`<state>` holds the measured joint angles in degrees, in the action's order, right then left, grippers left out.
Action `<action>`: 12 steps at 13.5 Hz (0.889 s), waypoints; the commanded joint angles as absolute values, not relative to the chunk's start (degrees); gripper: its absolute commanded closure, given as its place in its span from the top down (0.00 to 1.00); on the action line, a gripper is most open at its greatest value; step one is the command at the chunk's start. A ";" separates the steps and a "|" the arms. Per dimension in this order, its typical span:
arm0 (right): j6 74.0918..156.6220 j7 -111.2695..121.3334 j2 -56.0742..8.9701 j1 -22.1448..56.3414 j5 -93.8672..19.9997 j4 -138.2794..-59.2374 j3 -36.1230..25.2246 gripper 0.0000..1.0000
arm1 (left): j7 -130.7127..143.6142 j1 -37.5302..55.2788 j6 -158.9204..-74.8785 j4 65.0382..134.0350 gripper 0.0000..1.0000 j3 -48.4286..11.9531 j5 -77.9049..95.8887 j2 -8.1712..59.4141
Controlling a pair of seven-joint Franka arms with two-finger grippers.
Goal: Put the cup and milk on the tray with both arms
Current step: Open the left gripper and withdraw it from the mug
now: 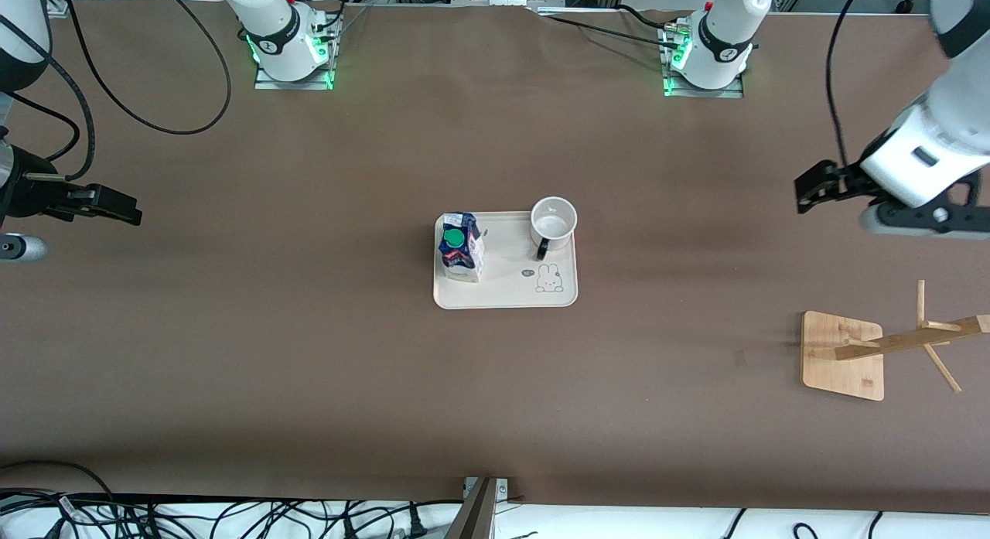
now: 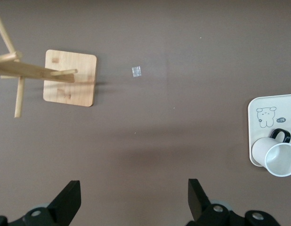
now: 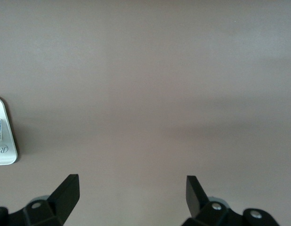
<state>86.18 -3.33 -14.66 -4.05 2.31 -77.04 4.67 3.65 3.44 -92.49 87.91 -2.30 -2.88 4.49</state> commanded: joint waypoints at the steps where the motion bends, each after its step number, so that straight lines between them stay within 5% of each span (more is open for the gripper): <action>1: 86.30 -3.17 -14.50 -4.31 2.37 -76.64 5.01 1.00 | 2.73 2.29 -100.62 99.82 1.00 -2.99 -3.08 -3.07; 12: 86.57 -3.08 -15.03 -4.04 2.20 -76.64 5.10 1.00 | 2.99 2.99 -96.60 98.26 1.00 0.36 0.00 -2.29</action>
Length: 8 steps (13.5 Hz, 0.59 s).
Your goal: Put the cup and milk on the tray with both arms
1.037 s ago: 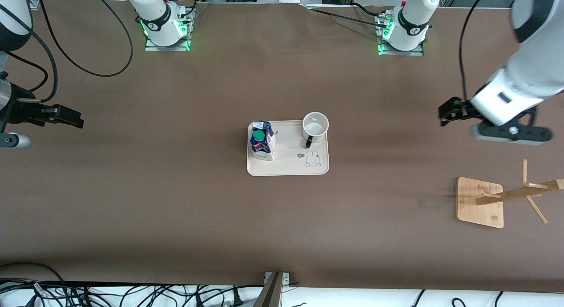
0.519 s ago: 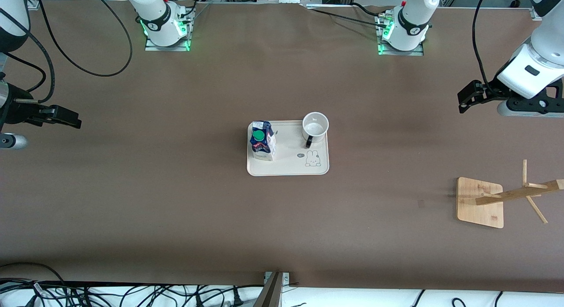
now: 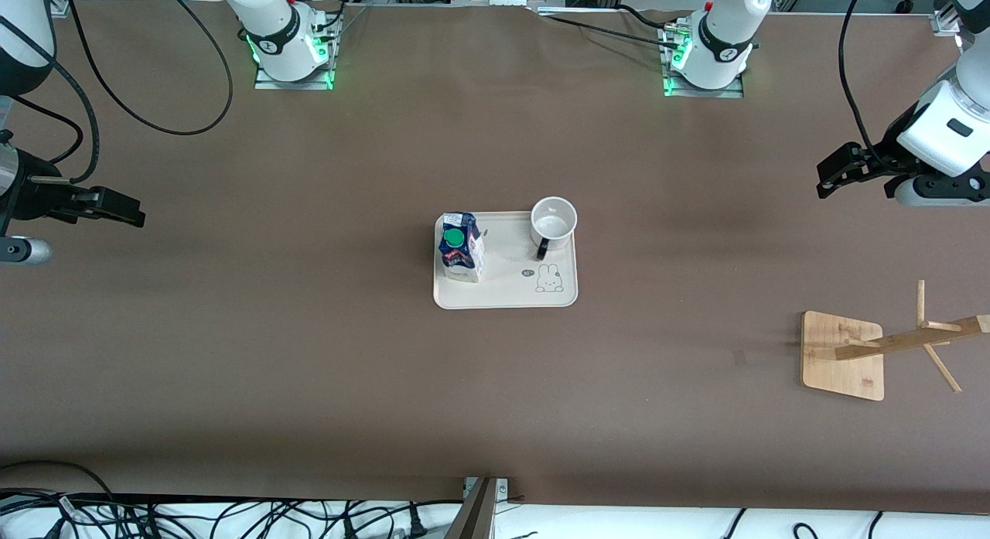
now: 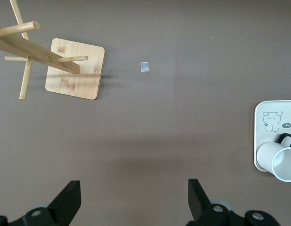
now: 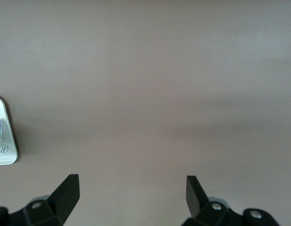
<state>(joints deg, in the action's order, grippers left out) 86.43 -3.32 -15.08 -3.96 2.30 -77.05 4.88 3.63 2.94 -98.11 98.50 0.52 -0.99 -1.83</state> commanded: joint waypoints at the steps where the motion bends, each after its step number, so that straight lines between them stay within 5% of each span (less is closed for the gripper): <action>1: 86.57 -3.16 -15.03 -3.78 2.28 -76.73 5.27 1.00 | 2.90 2.99 -96.50 98.09 1.00 0.35 -0.09 -2.29; 8: 86.48 -3.78 -12.66 -0.88 5.19 -77.43 2.21 1.00 | 2.90 3.16 -95.80 97.91 1.00 0.09 -0.70 -1.93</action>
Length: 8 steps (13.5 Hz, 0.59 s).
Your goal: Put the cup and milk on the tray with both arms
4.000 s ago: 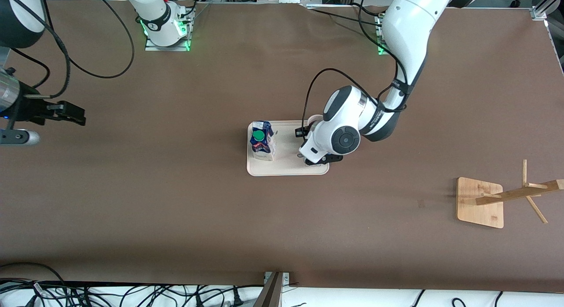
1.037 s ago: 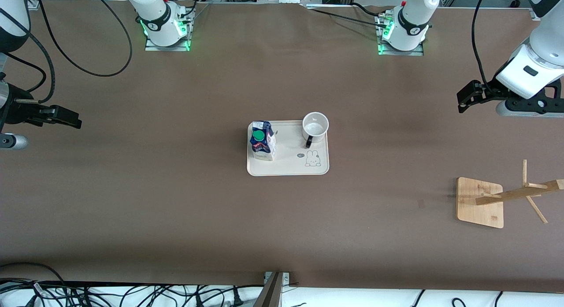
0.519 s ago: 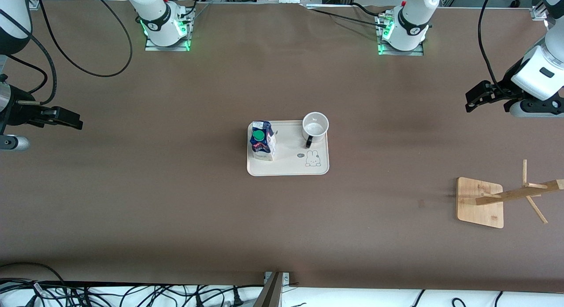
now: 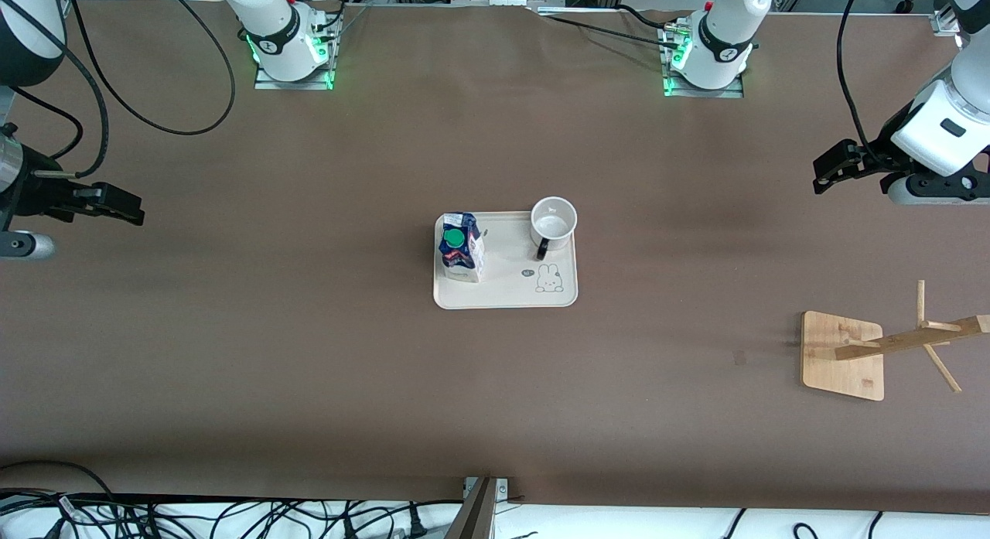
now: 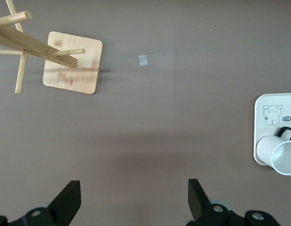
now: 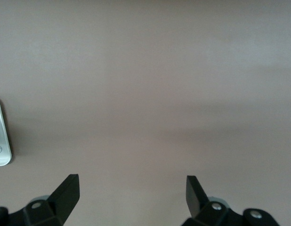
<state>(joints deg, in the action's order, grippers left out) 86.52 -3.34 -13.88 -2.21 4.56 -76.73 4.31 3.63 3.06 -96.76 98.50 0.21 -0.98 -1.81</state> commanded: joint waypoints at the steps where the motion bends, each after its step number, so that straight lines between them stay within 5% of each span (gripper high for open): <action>1: 86.48 -3.78 -12.31 -0.44 5.01 -77.87 1.76 1.00 | 2.90 3.16 -95.80 97.91 1.00 0.09 -0.70 -1.93; 8: 86.66 -9.67 -11.60 3.60 2.29 -79.72 -3.16 1.00 | 2.72 3.16 -95.54 96.42 1.00 0.09 -0.70 -0.79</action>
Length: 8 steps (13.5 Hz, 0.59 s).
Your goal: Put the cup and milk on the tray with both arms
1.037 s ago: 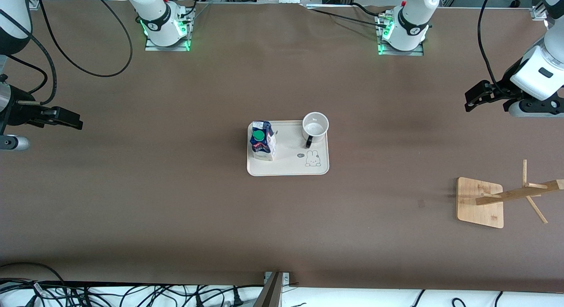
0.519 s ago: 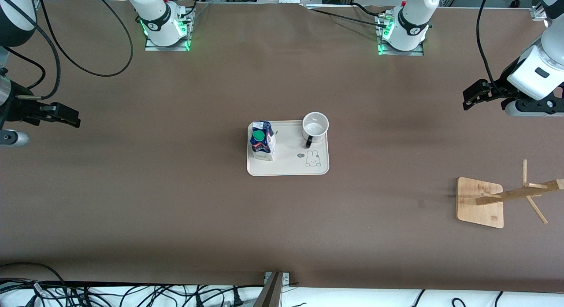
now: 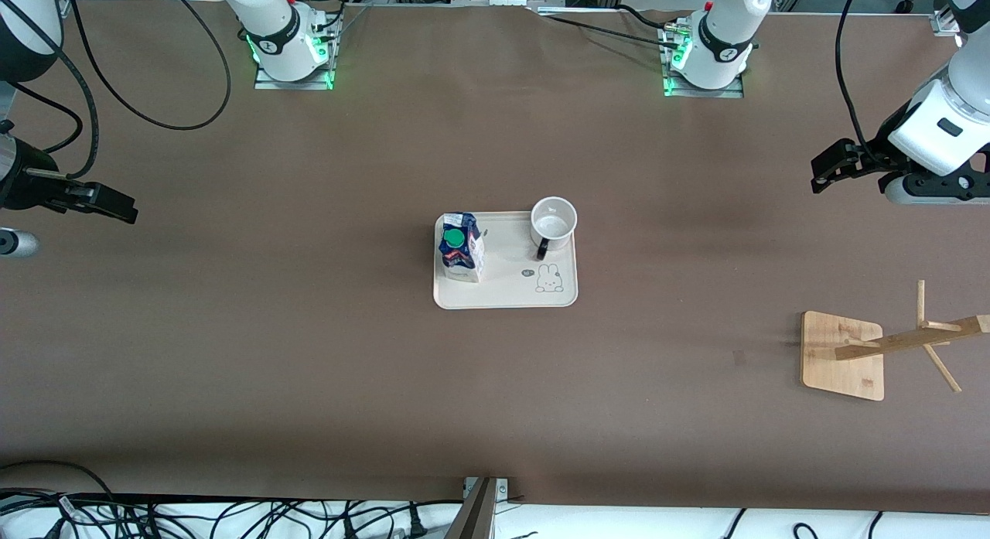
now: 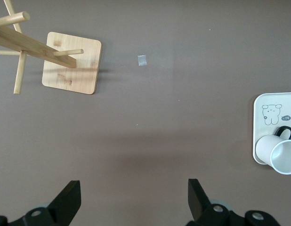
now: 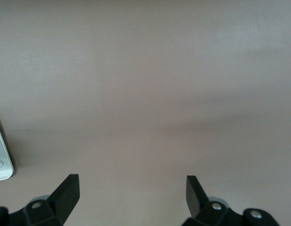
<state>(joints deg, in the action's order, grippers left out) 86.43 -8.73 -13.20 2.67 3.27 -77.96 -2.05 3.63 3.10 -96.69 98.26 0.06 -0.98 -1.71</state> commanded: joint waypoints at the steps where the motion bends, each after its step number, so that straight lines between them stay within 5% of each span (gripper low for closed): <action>1: 86.57 -9.67 -11.60 3.60 2.20 -79.63 -3.16 1.00 | 2.72 3.16 -95.54 96.33 1.00 0.09 -0.70 -0.79; 8: 85.17 -9.49 -12.39 3.25 1.58 -78.49 -2.99 1.00 | 2.55 3.16 -95.54 96.33 1.00 0.09 -0.70 -0.79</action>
<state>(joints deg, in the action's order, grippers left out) 85.89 -8.88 -13.20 2.68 2.52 -78.01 -2.27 3.63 3.10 -96.69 98.19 0.06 -0.98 -1.69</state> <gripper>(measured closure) 0.000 0.000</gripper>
